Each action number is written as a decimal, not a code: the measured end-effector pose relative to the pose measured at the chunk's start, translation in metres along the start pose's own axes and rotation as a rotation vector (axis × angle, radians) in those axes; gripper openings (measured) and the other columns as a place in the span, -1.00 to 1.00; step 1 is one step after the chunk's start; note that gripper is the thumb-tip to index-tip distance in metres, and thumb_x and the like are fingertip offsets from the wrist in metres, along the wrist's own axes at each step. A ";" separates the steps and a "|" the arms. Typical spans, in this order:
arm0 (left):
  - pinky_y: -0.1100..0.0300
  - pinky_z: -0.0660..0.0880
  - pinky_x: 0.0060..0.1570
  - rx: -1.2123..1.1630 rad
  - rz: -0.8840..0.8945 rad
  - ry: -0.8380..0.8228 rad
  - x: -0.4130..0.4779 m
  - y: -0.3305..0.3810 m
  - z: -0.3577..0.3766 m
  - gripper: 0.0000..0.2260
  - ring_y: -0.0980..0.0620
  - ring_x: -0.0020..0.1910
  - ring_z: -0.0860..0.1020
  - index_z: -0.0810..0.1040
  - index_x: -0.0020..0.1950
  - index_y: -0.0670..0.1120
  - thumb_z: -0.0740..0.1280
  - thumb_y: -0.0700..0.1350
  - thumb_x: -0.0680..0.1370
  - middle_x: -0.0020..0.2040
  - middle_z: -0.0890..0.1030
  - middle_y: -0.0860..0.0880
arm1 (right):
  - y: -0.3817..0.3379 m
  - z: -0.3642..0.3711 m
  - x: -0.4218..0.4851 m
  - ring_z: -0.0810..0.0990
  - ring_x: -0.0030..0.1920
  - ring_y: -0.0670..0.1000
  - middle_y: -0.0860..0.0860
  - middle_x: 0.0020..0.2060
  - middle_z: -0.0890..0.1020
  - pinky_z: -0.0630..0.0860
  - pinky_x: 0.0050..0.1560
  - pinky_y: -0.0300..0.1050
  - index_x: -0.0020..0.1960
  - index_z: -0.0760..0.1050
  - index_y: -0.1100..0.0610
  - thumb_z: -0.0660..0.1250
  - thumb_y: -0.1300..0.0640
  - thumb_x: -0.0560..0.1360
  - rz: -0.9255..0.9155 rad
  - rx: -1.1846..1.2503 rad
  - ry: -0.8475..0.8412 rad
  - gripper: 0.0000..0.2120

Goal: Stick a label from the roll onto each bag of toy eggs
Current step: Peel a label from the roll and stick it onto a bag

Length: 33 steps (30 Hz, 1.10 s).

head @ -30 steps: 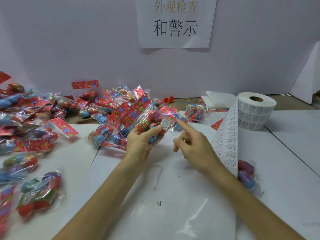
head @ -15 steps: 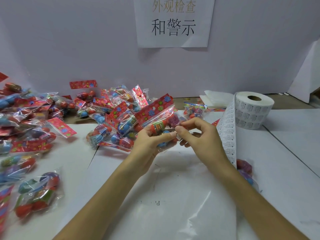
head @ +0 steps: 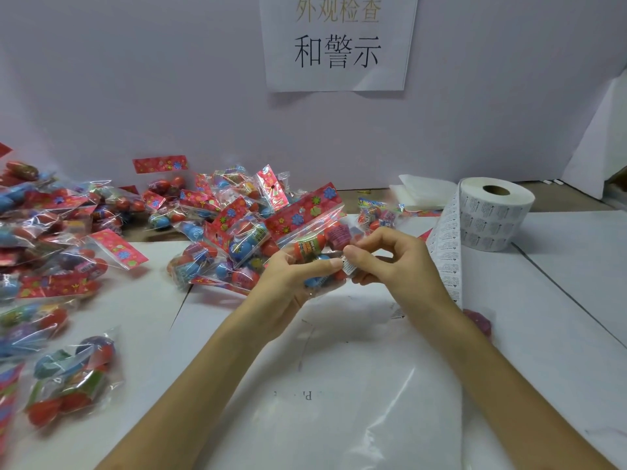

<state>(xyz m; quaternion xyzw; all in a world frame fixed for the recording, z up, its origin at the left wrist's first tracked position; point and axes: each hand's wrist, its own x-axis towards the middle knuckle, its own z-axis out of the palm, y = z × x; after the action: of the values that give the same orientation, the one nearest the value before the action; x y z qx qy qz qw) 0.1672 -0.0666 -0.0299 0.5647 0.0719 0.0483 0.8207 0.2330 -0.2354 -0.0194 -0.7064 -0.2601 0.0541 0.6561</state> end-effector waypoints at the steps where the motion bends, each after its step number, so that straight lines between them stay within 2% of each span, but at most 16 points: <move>1: 0.15 0.66 -0.06 -0.002 -0.010 -0.010 0.000 0.000 0.000 -0.48 -0.12 0.05 0.73 0.57 0.29 -0.22 0.54 -0.21 0.34 0.10 0.72 -0.16 | 0.000 -0.001 0.001 0.69 -0.32 0.09 0.12 -0.26 0.70 0.65 -0.22 -0.08 -0.14 0.62 0.19 0.49 0.15 0.49 0.015 0.027 -0.014 -0.88; 6: 0.16 0.65 -0.07 -0.021 -0.048 -0.036 -0.001 0.002 0.001 -0.49 -0.09 0.02 0.73 0.57 0.30 -0.24 0.52 -0.21 0.36 0.11 0.72 -0.17 | -0.002 -0.004 0.002 0.65 -0.35 0.08 0.15 -0.26 0.70 0.58 -0.26 -0.15 -0.17 0.61 0.21 0.41 0.20 0.56 0.092 0.136 -0.058 -0.85; 10: 0.15 0.65 -0.03 -0.071 -0.019 -0.011 -0.001 -0.002 0.003 -0.48 -0.10 0.04 0.72 0.53 0.34 -0.27 0.51 -0.19 0.40 0.16 0.70 -0.23 | 0.000 0.000 0.001 0.68 -0.32 0.05 0.10 -0.28 0.70 0.63 -0.24 -0.14 -0.17 0.61 0.18 0.38 0.18 0.59 0.044 0.089 0.014 -0.83; 13: 0.11 0.65 0.02 -0.067 -0.001 -0.010 -0.002 -0.004 0.004 -0.45 -0.14 0.12 0.70 0.48 0.40 -0.19 0.52 -0.16 0.43 0.23 0.67 -0.21 | 0.002 0.003 0.000 0.71 -0.26 0.05 0.10 -0.27 0.71 0.65 -0.23 -0.13 -0.14 0.61 0.20 0.38 0.18 0.60 0.014 0.066 0.071 -0.84; 18: 0.04 0.66 0.09 0.014 0.013 0.025 0.000 -0.004 0.004 -0.37 -0.19 0.12 0.70 0.48 0.37 -0.17 0.57 -0.22 0.34 0.22 0.67 -0.21 | 0.003 0.006 -0.002 0.72 -0.26 0.05 0.02 -0.24 0.70 0.66 -0.24 -0.16 -0.08 0.61 0.16 0.50 0.12 0.50 0.008 -0.007 0.067 -0.87; 21: 0.08 0.66 0.05 -0.021 0.004 -0.003 -0.001 -0.002 0.000 -0.39 -0.19 0.11 0.71 0.47 0.38 -0.19 0.55 -0.26 0.36 0.16 0.71 -0.18 | 0.002 0.005 0.000 0.73 -0.25 0.06 0.08 -0.17 0.71 0.66 -0.21 -0.14 -0.05 0.62 0.18 0.54 0.13 0.46 0.011 -0.021 0.040 -0.83; 25: 0.14 0.66 -0.05 -0.102 -0.030 -0.022 -0.001 0.000 -0.004 -0.41 -0.16 0.09 0.72 0.48 0.35 -0.19 0.55 -0.29 0.35 0.10 0.73 -0.14 | 0.000 0.001 0.001 0.74 -0.21 0.06 0.02 -0.22 0.72 0.66 -0.19 -0.16 -0.08 0.65 0.14 0.45 0.21 0.53 0.008 0.057 -0.015 -0.99; 28: 0.14 0.66 -0.07 -0.114 -0.032 -0.015 0.000 0.000 -0.005 -0.41 -0.17 0.09 0.71 0.48 0.35 -0.20 0.54 -0.31 0.34 0.13 0.72 -0.18 | 0.000 0.000 0.001 0.74 -0.22 0.04 -0.05 -0.27 0.71 0.65 -0.20 -0.18 -0.10 0.64 0.13 0.40 0.27 0.56 0.021 0.071 -0.021 -0.90; 31: 0.12 0.67 -0.07 -0.072 -0.019 0.001 0.001 -0.001 -0.004 -0.41 -0.19 0.09 0.71 0.49 0.32 -0.19 0.54 -0.31 0.32 0.12 0.72 -0.17 | 0.001 0.001 0.001 0.74 -0.23 0.06 0.00 -0.25 0.71 0.66 -0.21 -0.15 -0.08 0.62 0.16 0.39 0.25 0.58 0.044 0.087 -0.010 -0.93; 33: 0.06 0.68 0.01 -0.004 0.003 0.004 0.002 -0.002 -0.002 -0.38 -0.20 0.10 0.71 0.49 0.35 -0.18 0.55 -0.29 0.30 0.18 0.69 -0.19 | 0.001 0.002 0.001 0.73 -0.25 0.07 0.07 -0.22 0.70 0.66 -0.22 -0.14 -0.05 0.61 0.18 0.46 0.18 0.53 0.037 0.035 0.013 -0.93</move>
<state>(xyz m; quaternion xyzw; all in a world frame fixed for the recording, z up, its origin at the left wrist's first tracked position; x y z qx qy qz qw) 0.1687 -0.0647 -0.0325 0.5631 0.0724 0.0507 0.8217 0.2329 -0.2335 -0.0204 -0.6998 -0.2418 0.0660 0.6689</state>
